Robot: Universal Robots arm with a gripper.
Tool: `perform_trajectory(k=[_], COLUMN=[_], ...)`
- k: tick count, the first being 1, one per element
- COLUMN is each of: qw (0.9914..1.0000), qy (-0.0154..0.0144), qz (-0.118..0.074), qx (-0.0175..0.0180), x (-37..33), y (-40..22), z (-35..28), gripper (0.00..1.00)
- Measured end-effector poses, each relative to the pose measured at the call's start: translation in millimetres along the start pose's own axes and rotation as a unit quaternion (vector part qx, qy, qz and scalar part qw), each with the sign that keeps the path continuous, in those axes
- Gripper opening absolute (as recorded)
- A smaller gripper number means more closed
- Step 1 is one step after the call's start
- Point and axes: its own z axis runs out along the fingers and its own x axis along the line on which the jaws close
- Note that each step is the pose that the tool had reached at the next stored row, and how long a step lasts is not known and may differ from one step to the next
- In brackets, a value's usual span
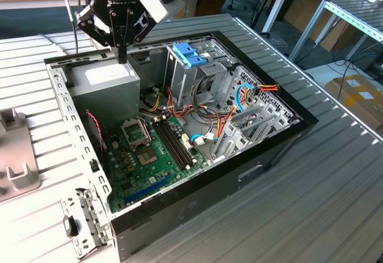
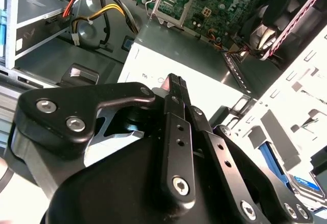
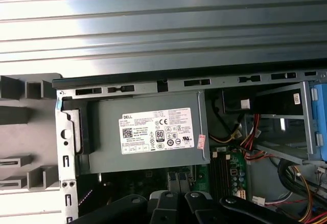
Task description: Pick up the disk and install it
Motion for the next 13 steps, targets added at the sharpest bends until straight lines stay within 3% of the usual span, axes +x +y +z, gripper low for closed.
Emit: perform_trajectory(k=[13], qw=[1.0], qy=[0.0], qz=[0.0], qx=[0.0], x=[4.6], y=[-0.3], z=[-0.1], gripper=[0.11])
